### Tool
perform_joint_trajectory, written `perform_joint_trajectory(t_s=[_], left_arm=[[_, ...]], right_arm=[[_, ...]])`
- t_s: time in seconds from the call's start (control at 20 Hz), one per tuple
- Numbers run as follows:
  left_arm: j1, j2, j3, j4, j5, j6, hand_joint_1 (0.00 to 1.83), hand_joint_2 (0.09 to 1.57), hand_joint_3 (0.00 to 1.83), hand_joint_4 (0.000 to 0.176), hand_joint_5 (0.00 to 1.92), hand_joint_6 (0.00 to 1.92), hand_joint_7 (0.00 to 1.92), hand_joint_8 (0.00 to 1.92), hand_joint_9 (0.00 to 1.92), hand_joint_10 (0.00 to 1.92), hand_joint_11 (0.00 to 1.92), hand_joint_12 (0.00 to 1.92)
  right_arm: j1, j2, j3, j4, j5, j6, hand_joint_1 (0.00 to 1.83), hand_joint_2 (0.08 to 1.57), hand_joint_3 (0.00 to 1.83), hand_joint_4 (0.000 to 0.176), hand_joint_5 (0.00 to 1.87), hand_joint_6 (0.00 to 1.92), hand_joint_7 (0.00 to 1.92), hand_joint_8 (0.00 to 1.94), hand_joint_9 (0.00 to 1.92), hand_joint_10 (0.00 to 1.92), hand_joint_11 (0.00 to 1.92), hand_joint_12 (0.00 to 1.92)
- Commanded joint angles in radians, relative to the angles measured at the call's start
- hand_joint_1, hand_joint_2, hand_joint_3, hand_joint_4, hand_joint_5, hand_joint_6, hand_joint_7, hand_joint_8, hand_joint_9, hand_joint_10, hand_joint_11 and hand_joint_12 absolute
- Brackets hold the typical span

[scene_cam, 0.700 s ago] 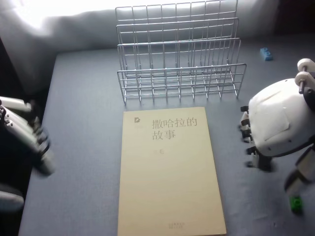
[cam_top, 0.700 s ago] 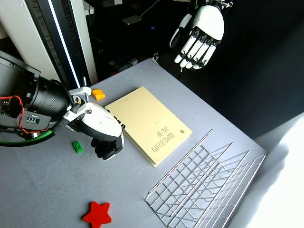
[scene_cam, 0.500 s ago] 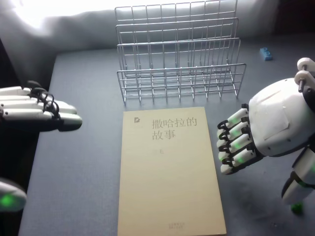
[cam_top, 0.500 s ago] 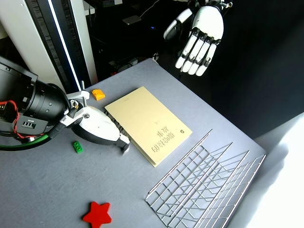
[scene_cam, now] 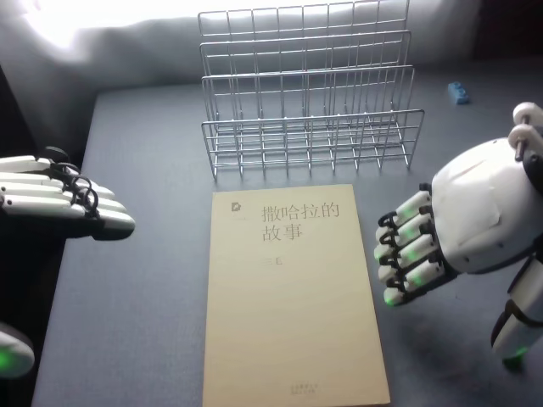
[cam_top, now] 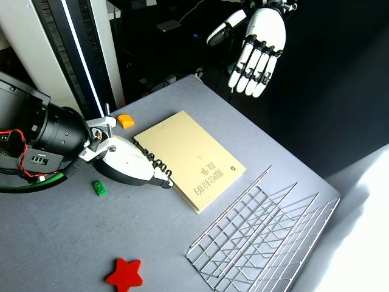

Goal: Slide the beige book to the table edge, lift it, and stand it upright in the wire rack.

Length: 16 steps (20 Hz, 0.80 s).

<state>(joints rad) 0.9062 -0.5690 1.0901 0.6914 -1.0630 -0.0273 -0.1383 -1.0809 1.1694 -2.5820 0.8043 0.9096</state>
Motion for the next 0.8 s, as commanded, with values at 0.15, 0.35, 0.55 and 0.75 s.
perform_joint_trajectory(t_s=[0.15, 0.35, 0.55, 0.75], left_arm=[[0.053, -0.006, 0.018, -0.173, -0.070, -0.064, 0.28, 0.97, 0.00, 0.000, 0.11, 0.00, 0.09, 0.00, 0.06, 0.00, 0.00, 0.22], [0.087, -0.008, -0.008, -0.203, -0.055, -0.069, 0.51, 0.95, 0.00, 0.000, 0.00, 0.00, 0.00, 0.00, 0.00, 0.00, 0.00, 0.00], [0.096, -0.016, 0.001, -0.211, -0.023, -0.065, 0.57, 0.97, 0.00, 0.000, 0.00, 0.00, 0.00, 0.00, 0.00, 0.00, 0.00, 0.00], [0.166, -0.041, 0.003, -0.404, 0.003, 0.037, 0.56, 0.97, 0.00, 0.000, 0.00, 0.00, 0.00, 0.00, 0.00, 0.00, 0.00, 0.00]], right_arm=[[-0.020, -0.003, 0.001, 0.030, -0.039, 0.004, 0.11, 1.08, 0.00, 0.000, 0.14, 0.00, 0.11, 0.00, 0.09, 0.00, 0.00, 0.32], [-0.032, -0.026, 0.019, 0.029, -0.064, 0.004, 0.13, 1.07, 0.00, 0.000, 0.15, 0.00, 0.12, 0.00, 0.10, 0.00, 0.00, 0.37], [-0.033, -0.065, 0.046, 0.029, -0.086, 0.009, 0.14, 1.09, 0.01, 0.000, 0.14, 0.00, 0.12, 0.00, 0.09, 0.00, 0.00, 0.37], [-0.039, -0.108, 0.053, 0.028, -0.114, 0.041, 0.10, 1.09, 0.00, 0.000, 0.17, 0.00, 0.17, 0.01, 0.15, 0.01, 0.00, 0.44]])
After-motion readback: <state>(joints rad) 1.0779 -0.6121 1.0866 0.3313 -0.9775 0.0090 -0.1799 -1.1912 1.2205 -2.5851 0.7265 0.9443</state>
